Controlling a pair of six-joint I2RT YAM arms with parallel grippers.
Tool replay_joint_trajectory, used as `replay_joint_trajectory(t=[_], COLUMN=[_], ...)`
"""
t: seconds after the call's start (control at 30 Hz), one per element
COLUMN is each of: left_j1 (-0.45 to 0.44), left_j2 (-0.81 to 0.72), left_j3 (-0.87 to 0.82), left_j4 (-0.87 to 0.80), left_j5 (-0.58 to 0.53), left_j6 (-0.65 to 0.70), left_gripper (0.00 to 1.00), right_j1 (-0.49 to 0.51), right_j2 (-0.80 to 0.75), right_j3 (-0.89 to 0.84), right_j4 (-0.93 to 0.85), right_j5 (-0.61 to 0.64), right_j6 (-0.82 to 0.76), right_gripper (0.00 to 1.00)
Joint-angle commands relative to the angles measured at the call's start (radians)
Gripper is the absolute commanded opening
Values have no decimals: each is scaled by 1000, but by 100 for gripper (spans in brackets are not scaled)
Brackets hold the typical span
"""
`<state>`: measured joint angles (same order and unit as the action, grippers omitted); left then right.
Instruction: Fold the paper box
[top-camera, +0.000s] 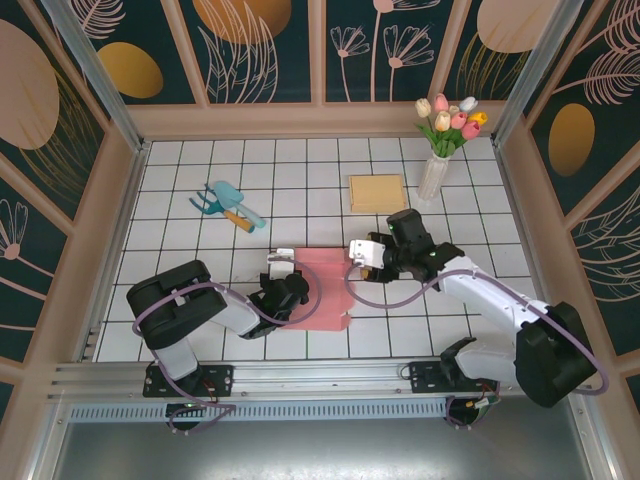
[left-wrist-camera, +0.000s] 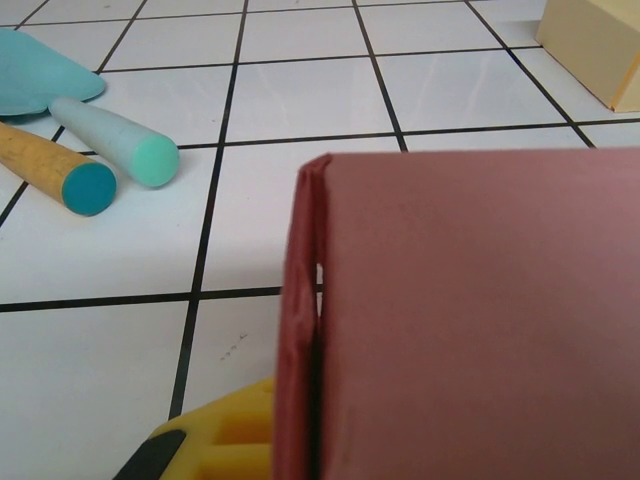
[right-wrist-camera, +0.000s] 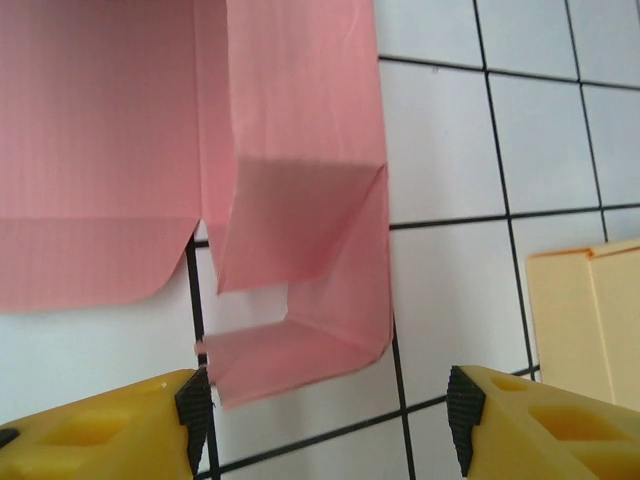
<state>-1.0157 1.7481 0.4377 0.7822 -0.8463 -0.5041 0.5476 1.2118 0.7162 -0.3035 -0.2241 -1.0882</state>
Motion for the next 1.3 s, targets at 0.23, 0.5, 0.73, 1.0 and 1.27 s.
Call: replay_joint_trajectory(t=[0.23,0.5,0.73,1.0,1.27], left_j1=[-6,-5,-6,-5,-6], left_j2=[1,18,22,17,23], left_j3=[7,12,11,11,11], left_j4=[3,11,15,14,14], left_j5=[6,6,6,7,1], left_j6=[17,22,19,19,16], left_gripper=[1,1,1,1,1], right_j1=[-70,-47,-31,-8,-6], right_j2=[29,109,138,141,162], right_j3=[-56,-62,-83,-104,-109], right_j4=[61,153,212,292,316], right_j5=[14,-93,-110,-135,-139], right_j6=[-42,6,31,64,96], right_gripper=[66,65,65,64,61])
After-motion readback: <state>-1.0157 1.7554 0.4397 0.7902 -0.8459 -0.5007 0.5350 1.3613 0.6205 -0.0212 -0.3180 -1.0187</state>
